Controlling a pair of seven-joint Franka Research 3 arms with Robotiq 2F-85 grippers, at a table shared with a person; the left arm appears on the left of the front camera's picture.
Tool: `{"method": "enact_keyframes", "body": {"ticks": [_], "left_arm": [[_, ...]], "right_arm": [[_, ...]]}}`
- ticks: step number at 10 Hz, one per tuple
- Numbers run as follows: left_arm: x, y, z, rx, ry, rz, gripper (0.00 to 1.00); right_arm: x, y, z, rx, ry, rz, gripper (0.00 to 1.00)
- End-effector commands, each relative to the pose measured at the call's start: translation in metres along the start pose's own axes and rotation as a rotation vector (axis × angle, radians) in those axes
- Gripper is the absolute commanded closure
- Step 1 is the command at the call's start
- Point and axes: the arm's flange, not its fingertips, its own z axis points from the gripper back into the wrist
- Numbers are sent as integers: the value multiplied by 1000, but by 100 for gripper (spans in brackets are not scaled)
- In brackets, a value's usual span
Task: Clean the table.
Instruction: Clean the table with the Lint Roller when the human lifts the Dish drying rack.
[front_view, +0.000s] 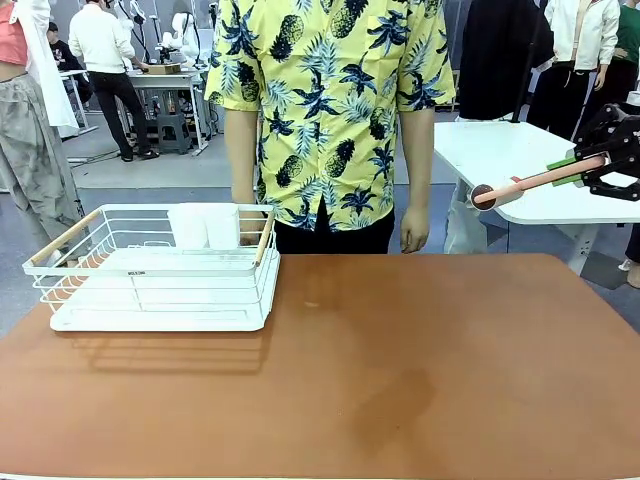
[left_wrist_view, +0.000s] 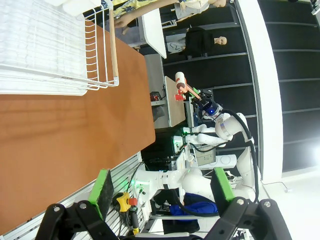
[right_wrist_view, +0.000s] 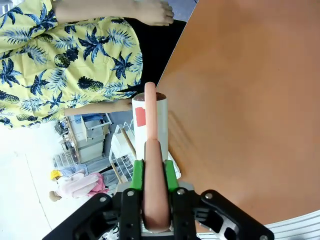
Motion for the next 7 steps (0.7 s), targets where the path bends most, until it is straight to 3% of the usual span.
{"method": "enact_keyframes", "body": {"ticks": [1,7], "left_arm": [[-1,-1,2,-9,-1,-2,0],[-1,-1,2,-9,-1,-2,0]], "right_arm": [[-1,1,-1,-1,0,-2,100],[-1,1,-1,-1,0,-2,100]]}}
